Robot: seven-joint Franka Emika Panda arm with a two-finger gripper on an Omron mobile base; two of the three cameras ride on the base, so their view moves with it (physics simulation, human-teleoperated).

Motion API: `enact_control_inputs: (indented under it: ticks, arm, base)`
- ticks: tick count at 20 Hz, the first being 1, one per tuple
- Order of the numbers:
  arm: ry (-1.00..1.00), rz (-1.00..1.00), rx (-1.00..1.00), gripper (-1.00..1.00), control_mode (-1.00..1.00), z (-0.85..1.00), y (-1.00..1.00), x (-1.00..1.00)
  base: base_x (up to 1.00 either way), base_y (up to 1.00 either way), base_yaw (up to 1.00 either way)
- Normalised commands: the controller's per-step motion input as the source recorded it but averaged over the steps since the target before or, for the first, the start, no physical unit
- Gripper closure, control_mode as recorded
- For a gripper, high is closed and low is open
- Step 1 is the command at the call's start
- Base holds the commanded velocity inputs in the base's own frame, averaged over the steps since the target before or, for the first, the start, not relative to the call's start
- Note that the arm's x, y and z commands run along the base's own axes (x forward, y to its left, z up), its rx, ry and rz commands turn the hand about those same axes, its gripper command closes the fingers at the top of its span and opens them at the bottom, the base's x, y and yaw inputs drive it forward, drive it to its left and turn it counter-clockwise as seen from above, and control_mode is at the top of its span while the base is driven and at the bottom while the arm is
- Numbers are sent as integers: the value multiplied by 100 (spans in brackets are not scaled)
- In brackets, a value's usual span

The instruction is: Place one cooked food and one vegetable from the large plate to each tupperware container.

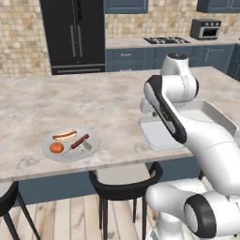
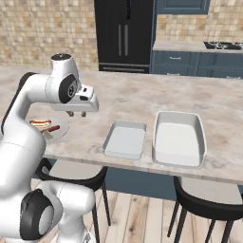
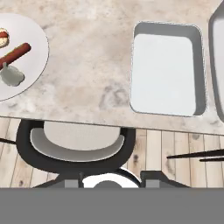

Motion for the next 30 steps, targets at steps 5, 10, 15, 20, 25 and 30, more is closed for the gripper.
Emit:
enact_control_inputs:
  ticks: [5, 10, 15, 20, 25, 30]
  arm:
    - [1, 2, 1, -100, -100, -13, 25, -36]
    - [-1, 7, -1, -100, -100, -53, 100, 12]
    - [0, 9, 3, -100, -100, -52, 97, 58]
    - [8, 5, 6, -100, -100, -42, 100, 42]
    - [5, 0, 13, -100, -100, -44, 80, 22]
    - [0, 0, 4, -100, -100, -46, 54, 27]
  base:
    - [0, 0, 0]
    - [0, 0, 0]
    - [0, 0, 0]
    - [0, 0, 0]
    - [0, 0, 0]
    - [0, 0, 0]
